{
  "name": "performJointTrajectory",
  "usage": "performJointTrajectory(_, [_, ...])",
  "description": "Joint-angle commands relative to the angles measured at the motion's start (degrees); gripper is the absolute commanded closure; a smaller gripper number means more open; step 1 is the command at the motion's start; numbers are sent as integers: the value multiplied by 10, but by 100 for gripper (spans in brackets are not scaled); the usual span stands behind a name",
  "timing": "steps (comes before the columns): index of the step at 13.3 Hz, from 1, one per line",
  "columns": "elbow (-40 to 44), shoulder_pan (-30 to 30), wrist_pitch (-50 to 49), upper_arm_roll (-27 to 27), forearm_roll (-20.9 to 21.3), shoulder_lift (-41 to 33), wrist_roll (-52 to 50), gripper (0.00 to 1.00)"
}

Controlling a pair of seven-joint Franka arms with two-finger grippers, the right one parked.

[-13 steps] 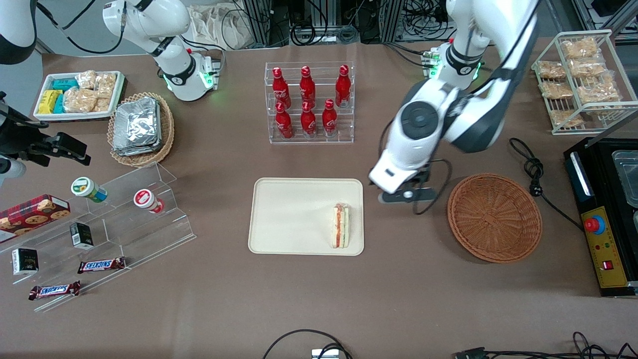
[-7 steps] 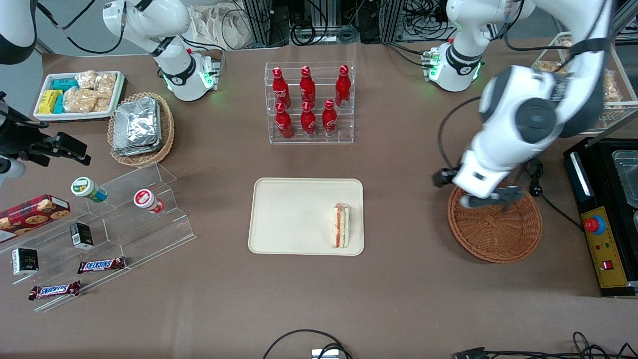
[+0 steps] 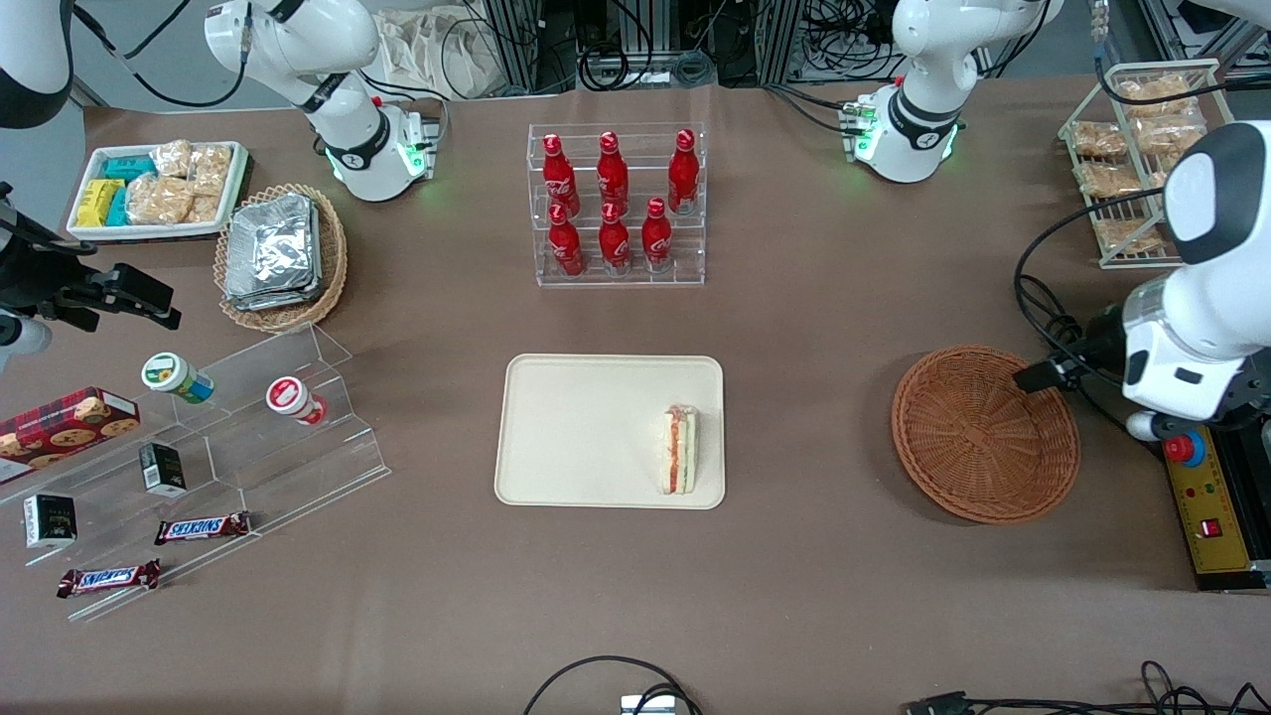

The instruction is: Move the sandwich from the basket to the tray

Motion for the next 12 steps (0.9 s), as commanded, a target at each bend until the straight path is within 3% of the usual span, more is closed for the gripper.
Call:
performJointTrajectory(1, [43,4,-43,-6,18,17,-6,0])
performJointTrajectory(7, [64,-9,-42,-11,18,32,11,0])
performJointTrajectory(9, [58,-20,-45,-11,41,29,94,0])
performJointTrajectory(12, [64,-29,-50,-12,41,21,151,0])
